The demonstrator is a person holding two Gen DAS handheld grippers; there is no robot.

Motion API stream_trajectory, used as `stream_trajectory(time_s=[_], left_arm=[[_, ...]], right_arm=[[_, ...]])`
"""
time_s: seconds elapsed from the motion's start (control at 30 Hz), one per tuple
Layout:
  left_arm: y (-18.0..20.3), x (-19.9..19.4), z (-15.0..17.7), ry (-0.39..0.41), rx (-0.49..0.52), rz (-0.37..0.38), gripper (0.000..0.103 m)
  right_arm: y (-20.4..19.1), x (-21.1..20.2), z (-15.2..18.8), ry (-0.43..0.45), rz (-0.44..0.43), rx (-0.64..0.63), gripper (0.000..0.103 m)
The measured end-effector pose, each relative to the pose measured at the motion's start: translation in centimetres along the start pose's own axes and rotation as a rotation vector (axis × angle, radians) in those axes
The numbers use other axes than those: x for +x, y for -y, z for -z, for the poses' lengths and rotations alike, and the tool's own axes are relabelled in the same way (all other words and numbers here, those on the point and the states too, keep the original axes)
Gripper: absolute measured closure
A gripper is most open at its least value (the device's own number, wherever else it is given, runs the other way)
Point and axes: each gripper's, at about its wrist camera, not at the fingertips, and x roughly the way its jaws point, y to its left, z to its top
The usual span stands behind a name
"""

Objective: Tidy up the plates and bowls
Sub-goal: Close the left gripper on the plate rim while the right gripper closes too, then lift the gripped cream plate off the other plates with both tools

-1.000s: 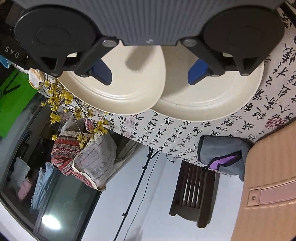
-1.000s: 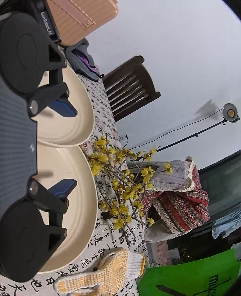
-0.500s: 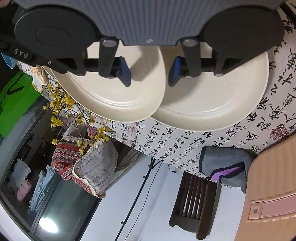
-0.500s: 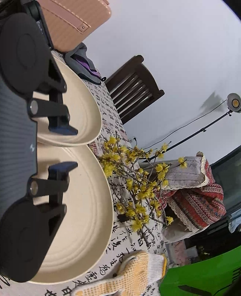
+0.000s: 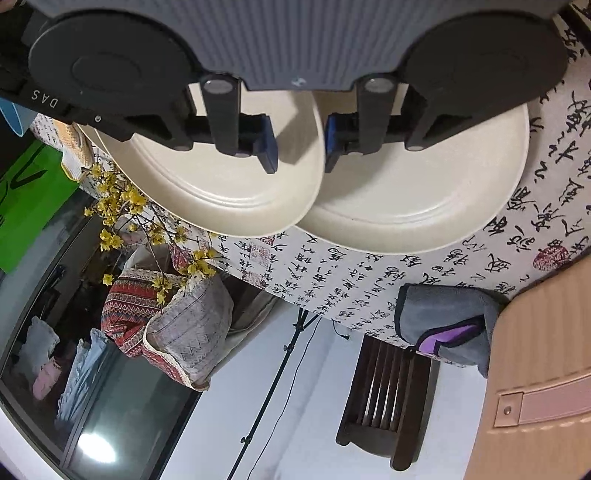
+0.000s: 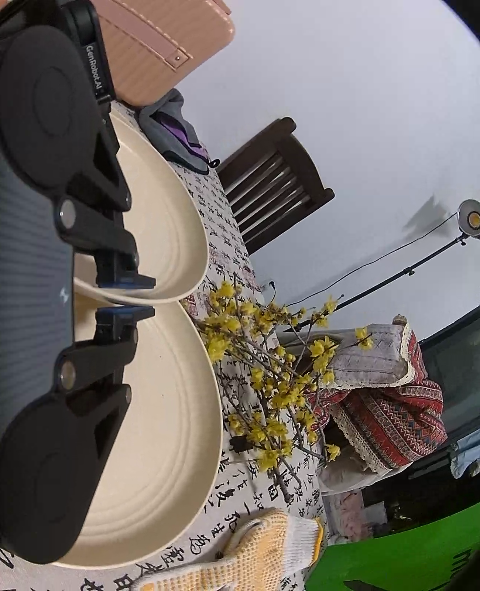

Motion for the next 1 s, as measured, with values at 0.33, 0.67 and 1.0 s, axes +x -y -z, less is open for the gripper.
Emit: stream_trajectory(time_s=[0.33,0.67,1.0], left_arm=[[0.5,-0.2,0.1,0.023,0.037,-0.051,0.078],[0.9,-0.7,0.2,0.029,0.070,-0.047,0.078],[2.0,-3.4,-0.2,0.060,0.097,-0.029,0.080]], right_arm=[[-0.8,-0.3,0.1,0.008,0.009,-0.062,0.094],[-0.9,-0.9,0.1,0.011,0.013,-0.069,0.093],[-1.0,-3.1,-0.6,0.026,-0.002,-0.031,0.094]])
